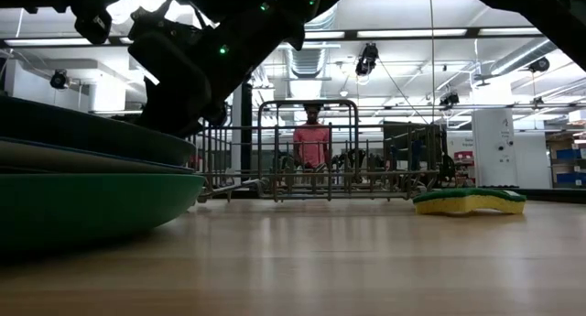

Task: Sort dishes
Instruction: Put the dark green plate into the dish rack

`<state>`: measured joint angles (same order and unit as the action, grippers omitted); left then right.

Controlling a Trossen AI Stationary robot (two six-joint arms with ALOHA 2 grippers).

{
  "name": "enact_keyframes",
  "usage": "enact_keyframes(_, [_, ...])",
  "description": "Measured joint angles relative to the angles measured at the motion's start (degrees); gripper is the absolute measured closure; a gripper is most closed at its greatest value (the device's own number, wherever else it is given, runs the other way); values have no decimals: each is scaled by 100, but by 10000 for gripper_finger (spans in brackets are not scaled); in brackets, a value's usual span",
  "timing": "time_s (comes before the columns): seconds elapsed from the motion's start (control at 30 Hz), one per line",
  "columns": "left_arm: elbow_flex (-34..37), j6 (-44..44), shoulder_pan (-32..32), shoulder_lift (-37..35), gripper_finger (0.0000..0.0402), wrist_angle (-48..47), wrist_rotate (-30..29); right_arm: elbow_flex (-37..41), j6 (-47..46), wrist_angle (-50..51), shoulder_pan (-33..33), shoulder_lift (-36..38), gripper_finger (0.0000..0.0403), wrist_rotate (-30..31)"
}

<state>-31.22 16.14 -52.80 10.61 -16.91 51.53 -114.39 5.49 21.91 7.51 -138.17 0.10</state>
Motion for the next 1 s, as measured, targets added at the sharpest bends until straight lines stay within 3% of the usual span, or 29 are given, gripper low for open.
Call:
enact_keyframes(0.27, [0, 0, 0, 0, 285, -35, 0, 0, 7, -20, -2, 0, 396, -20])
enact_keyframes(0.8, [0, 2, 0, 0, 285, -116, 0, -424, 274, 185, 3, 47, 402, 2])
enact_keyframes(1.0, [0, 2, -1, 0, 285, -116, 0, -428, 658, 381, 42, 387, 402, 199])
